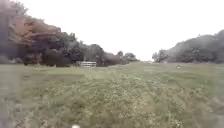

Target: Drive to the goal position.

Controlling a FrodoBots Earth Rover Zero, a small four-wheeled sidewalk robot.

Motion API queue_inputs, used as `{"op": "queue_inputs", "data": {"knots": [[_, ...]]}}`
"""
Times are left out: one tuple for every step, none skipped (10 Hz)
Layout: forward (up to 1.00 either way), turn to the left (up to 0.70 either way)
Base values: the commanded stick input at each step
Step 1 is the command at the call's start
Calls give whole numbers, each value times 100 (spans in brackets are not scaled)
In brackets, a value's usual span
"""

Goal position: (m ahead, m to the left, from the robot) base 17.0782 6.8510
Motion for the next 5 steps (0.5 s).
{"op": "queue_inputs", "data": {"knots": [[85, -29], [85, -33], [85, -34], [85, -34], [85, -34]]}}
